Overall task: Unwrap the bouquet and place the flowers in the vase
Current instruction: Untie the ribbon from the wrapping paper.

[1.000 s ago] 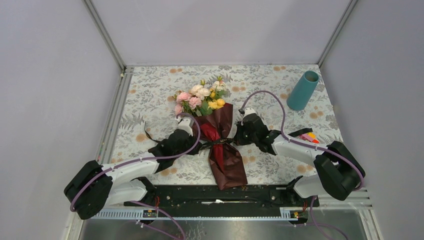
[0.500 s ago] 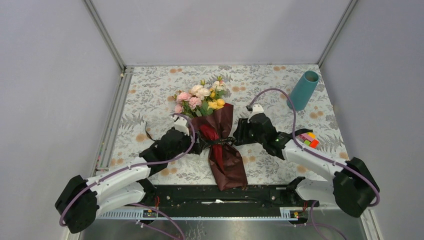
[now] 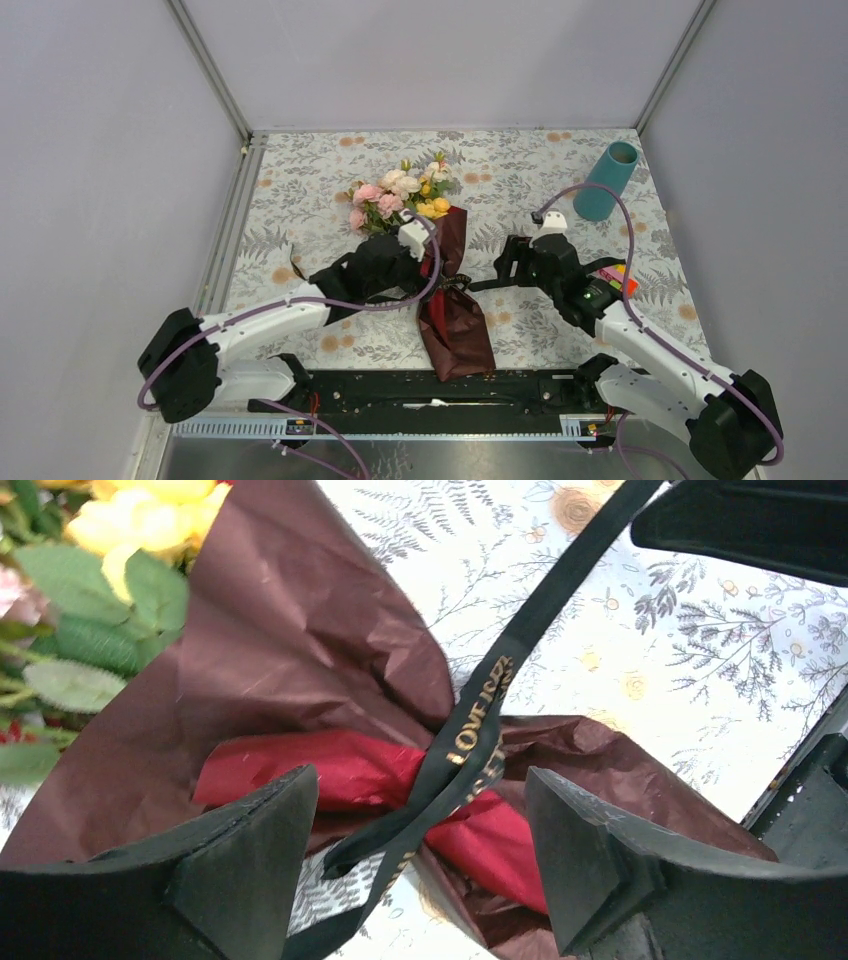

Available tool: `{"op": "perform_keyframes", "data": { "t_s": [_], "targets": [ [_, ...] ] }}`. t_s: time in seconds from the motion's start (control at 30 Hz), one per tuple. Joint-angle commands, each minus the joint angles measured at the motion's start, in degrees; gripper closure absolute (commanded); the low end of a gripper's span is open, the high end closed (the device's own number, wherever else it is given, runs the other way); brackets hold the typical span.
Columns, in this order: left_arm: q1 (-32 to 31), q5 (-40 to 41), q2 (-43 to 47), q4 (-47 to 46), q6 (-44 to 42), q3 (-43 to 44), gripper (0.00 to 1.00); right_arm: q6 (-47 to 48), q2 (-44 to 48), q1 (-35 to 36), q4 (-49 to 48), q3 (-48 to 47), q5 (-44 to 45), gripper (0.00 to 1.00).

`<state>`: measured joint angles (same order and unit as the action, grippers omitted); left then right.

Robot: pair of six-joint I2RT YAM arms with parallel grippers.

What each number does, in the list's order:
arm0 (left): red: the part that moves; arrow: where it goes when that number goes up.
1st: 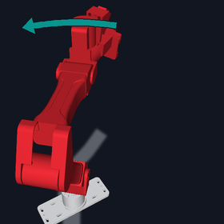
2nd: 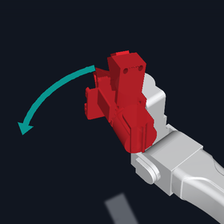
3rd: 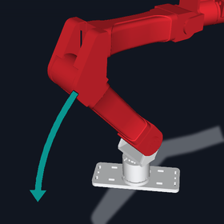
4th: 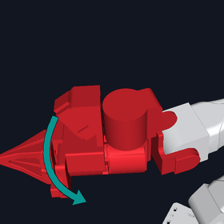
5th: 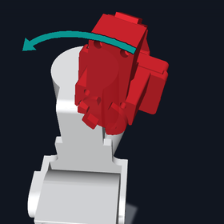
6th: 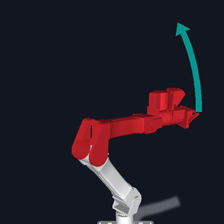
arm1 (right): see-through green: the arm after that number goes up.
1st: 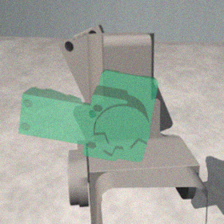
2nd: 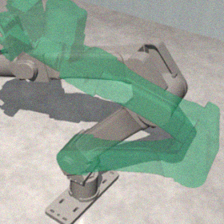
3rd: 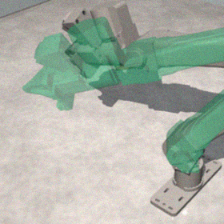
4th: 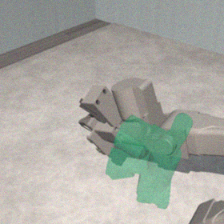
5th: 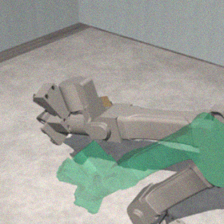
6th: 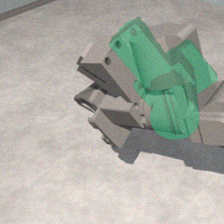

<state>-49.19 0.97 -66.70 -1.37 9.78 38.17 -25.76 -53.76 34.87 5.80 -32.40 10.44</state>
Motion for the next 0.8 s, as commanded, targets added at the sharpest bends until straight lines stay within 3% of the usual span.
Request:
{"op": "perform_keyframes", "data": {
  "t_s": [0.0,0.2,0.53,0.63,0.77],
  "targets": [
    [-3.34,0.73,-5.36,0.16,-5.99,6.74,0.19,-0.22,2.85,-3.79,1.59,1.61,-0.18,0.27],
    [-8.06,4.63,-11.96,0.73,-8.40,10.14,0.26,-0.88,6.30,-7.18,1.89,3.29,-2.70,0.27],
    [-8.29,5.79,-17.04,0.58,-8.37,12.48,0.45,-1.04,7.80,-8.41,2.20,4.24,-4.48,0.28],
    [-8.30,5.89,-18.12,1.23,-8.31,12.87,0.56,-1.14,7.38,-8.59,2.28,4.15,-4.79,0.28],
    [-8.42,5.84,-17.81,1.28,-7.58,12.20,0.58,-1.09,6.84,-8.76,2.11,4.04,-4.94,0.28]
  ]
}}
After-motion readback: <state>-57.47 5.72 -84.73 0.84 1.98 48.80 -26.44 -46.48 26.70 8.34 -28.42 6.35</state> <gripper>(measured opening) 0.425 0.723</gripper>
